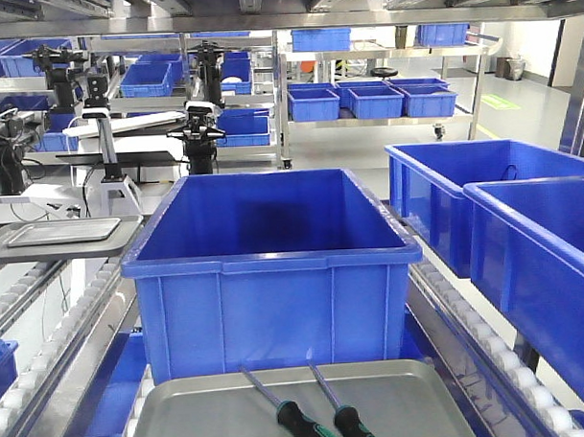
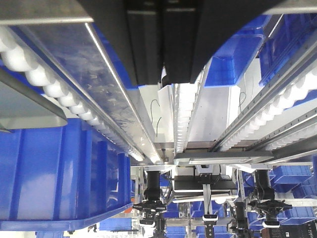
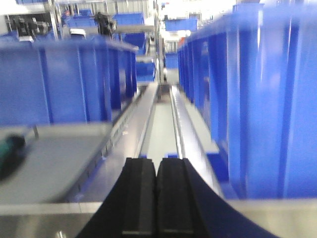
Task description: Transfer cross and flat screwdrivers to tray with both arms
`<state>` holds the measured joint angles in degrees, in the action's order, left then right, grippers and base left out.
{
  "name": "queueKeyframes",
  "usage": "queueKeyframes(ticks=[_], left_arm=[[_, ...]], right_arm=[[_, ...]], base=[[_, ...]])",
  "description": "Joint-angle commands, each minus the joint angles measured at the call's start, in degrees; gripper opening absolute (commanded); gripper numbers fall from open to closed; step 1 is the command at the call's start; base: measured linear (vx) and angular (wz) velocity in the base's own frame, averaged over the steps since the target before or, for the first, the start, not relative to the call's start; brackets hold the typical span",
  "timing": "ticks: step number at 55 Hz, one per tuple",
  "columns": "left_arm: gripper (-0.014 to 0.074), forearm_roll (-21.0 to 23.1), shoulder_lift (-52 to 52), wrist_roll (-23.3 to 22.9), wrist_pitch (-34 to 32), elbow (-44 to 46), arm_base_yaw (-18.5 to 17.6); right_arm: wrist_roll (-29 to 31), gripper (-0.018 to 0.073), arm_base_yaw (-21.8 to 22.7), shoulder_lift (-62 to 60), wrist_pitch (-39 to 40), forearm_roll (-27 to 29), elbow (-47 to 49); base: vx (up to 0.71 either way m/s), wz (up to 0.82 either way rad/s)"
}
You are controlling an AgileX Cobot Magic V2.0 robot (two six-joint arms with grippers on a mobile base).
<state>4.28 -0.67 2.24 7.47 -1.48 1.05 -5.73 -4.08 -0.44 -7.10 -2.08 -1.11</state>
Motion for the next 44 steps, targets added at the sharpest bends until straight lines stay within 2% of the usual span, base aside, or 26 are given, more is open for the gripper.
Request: queueKeyframes(ticks=[1,7,44], left_arm=[[-0.0006,0.08,-0.68,-0.63,-4.79,1.48,0.06],[-0.0006,0.08,-0.68,-0.63,-4.79,1.48,0.06],[-0.0006,0.08,-0.68,-0.63,-4.79,1.48,0.06]], right_arm=[[0.09,-0.0011,0.34,-0.6,3.73,-0.19,-1.12],[0.09,-0.0011,0.34,-0.53,1.33,-0.19,-1.02],[0.09,-0.0011,0.34,-0.52,1.38,-0.19,-1.02]], base=[[0.0,0.0],[0.0,0.0],[0.0,0.0]])
